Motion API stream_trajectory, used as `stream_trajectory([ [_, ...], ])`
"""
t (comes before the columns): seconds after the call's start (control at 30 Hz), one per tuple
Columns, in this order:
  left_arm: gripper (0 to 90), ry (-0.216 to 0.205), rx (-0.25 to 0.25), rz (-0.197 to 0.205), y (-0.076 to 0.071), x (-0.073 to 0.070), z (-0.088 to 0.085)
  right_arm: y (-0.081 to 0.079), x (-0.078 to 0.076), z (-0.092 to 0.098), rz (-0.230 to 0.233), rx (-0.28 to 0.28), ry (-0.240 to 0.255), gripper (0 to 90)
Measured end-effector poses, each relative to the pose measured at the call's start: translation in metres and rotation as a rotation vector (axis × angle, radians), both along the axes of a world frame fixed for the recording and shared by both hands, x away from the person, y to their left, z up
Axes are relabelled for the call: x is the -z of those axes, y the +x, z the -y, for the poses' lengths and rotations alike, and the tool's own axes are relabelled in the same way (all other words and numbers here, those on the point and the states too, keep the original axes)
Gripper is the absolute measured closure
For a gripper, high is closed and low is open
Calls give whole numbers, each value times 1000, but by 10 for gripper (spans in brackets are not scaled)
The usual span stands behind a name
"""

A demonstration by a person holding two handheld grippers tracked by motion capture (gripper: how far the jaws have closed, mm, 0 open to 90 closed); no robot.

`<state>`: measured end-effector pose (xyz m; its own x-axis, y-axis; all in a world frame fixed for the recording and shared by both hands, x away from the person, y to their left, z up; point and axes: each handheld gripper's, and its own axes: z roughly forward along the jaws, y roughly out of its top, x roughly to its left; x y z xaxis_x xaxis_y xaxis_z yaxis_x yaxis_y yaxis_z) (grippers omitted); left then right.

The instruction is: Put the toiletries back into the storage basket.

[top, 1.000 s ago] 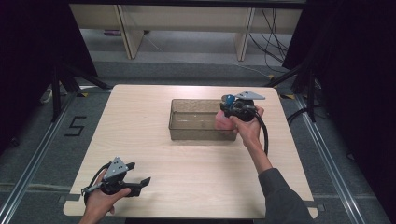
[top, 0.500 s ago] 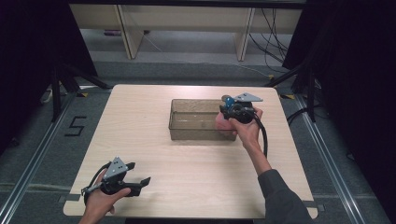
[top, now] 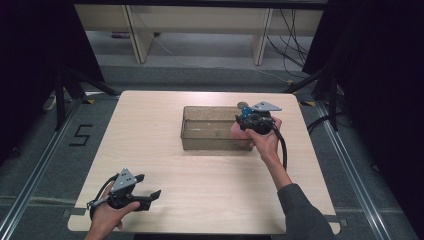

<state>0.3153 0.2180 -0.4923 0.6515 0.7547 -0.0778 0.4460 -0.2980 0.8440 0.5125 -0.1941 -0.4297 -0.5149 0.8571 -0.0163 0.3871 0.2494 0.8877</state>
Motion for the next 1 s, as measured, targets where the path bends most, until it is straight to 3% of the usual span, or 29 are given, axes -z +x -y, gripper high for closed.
stream_trajectory([
  [0.43,159,-1,-6,-5,0,0,0,-4,2,-1,-4,2,13,538],
  [0.53,159,1,-4,-7,-1,0,0,-5,1,-1,-13,-5,5,538],
  [0.57,158,0,1,-3,0,0,0,-4,1,0,9,-12,-19,537],
  [0.67,158,-4,0,-2,0,0,1,-3,1,0,17,-20,-41,534],
  [0.77,159,1,5,1,-1,0,1,-2,2,-2,15,-7,-22,528],
  [0.87,159,-1,1,-3,-1,0,1,-5,2,-3,-2,10,12,417],
  [0.9,159,1,4,0,-1,0,1,-6,0,0,13,6,-4,383],
  [0.97,159,1,0,-5,-1,0,1,-10,-4,-1,-6,14,56,314],
  [1.0,159,-3,1,-2,0,0,1,-11,-5,1,9,13,52,296],
])
